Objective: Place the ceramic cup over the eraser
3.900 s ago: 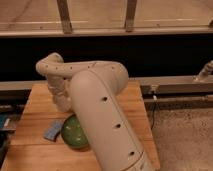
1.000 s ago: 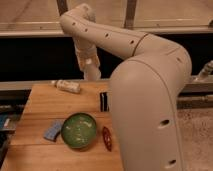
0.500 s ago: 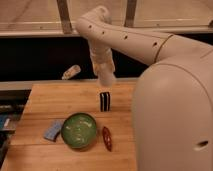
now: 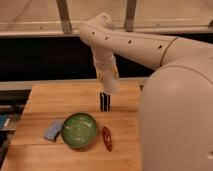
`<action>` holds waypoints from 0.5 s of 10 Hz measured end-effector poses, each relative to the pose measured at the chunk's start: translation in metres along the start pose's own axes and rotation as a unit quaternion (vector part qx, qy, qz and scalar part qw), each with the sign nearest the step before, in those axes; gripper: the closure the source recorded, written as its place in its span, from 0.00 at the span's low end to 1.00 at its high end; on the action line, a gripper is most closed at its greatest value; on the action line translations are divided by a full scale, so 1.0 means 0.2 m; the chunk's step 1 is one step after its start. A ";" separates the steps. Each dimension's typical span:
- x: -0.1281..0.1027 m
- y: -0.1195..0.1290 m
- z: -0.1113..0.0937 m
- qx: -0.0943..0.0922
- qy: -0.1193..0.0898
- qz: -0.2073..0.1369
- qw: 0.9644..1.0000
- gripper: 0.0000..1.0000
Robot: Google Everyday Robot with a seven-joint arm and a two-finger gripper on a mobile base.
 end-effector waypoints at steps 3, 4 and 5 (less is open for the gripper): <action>0.04 0.05 0.03 -0.005 0.004 -0.008 1.000 1.00; 0.05 0.06 0.04 -0.007 0.005 -0.011 1.000 1.00; 0.06 0.08 0.06 -0.009 0.006 -0.014 1.000 1.00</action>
